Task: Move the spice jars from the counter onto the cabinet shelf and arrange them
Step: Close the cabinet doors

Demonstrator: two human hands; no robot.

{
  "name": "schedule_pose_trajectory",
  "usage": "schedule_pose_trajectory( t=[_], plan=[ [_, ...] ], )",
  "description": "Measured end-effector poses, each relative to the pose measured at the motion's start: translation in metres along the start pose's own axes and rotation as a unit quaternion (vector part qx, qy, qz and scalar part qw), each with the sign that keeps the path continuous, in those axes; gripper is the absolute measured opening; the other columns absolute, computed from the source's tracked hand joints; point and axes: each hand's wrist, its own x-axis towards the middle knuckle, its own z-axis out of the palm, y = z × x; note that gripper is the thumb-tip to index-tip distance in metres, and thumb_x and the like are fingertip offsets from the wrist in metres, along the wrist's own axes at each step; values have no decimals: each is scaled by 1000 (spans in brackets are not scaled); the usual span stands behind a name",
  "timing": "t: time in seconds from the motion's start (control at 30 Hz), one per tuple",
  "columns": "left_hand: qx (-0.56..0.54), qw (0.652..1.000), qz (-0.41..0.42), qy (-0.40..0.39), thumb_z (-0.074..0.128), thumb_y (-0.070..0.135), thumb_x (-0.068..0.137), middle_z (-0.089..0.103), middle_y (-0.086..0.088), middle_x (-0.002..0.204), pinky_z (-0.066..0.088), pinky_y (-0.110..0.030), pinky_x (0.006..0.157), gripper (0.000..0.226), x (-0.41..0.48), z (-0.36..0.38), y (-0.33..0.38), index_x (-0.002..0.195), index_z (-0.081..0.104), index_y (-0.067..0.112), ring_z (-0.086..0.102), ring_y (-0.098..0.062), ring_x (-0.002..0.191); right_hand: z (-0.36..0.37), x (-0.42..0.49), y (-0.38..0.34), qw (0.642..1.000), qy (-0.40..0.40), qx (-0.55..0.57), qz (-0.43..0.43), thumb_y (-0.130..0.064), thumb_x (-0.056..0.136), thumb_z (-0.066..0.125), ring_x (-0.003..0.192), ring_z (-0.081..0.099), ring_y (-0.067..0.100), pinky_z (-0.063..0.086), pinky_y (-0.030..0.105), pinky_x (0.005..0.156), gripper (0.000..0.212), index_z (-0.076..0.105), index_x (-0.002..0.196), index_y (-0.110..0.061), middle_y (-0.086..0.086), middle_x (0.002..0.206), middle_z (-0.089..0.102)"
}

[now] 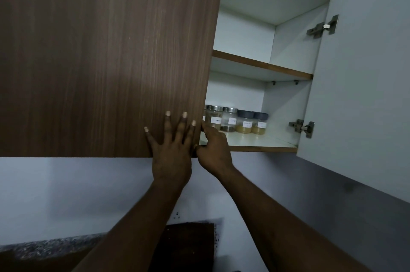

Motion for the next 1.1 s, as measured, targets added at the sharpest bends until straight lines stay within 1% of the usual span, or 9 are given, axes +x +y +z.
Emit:
schedule_pose_trajectory(
  t=[0.13,0.27,0.37,0.53,0.67,0.77,0.87,1.0,1.1],
  plan=[
    [1,1000,2,-23,56,50,93,-39,-7,164,6,-80,112,107,0,-9,0,160,-24,27,-37,-46,147,-8,-7,-3,999,-28,-28,-10,-16,86,65,139,47,32,50,50,106,70,46,153,-27,-2,150,55],
    [7,999,10,-38,52,55,94,-31,-6,167,5,-79,113,102,-3,-18,0,161,-20,28,-32,-47,149,-22,-24,-2,992,-45,-112,-47,-13,89,64,139,44,29,47,45,108,69,44,153,-29,-3,150,54],
    [-16,999,9,-51,54,55,93,-26,-4,169,1,-80,113,103,-6,-24,2,162,-18,31,-27,-45,152,-36,-39,-1,984,-12,-167,-69,-19,91,68,140,43,26,45,43,108,68,43,153,-30,-5,151,53],
    [-67,996,8,-66,55,44,94,-15,-3,172,0,-80,113,97,-11,-38,20,163,-14,32,-17,-42,156,-74,-70,13,980,39,-186,-53,-33,94,67,139,45,20,40,36,111,58,49,148,-28,-6,149,54],
    [-120,989,61,-63,55,37,94,-6,-2,174,0,-76,117,93,-13,-57,67,163,-8,33,-10,-36,158,-124,-97,34,975,70,-208,-31,-31,93,66,128,52,18,44,32,101,48,55,140,-26,-5,138,60],
    [-162,976,128,-72,57,35,97,0,0,174,6,-71,120,92,-14,-80,115,164,-5,31,-3,-33,159,-168,-115,49,968,100,-230,1,-28,92,67,121,54,19,46,32,95,43,58,134,-25,-4,131,63],
    [-203,958,195,-57,56,35,99,1,2,173,6,-68,122,89,-17,-103,166,164,-4,32,-1,-30,159,-214,-133,59,959,117,-258,30,-28,93,64,123,52,20,48,36,96,42,58,134,-25,-5,133,62],
    [-274,922,273,-34,54,35,100,4,5,173,9,-64,123,86,-24,-140,241,164,-2,34,2,-26,159,-280,-159,69,939,161,-298,51,-28,93,64,126,51,16,43,28,94,42,57,135,-26,-10,135,61],
    [-319,895,310,-26,51,34,101,4,7,173,13,-62,124,81,-31,-163,293,165,0,33,3,-22,159,-326,-177,75,925,196,-316,75,-29,92,63,128,49,13,41,27,92,43,57,135,-30,-13,136,61]
  ],
)
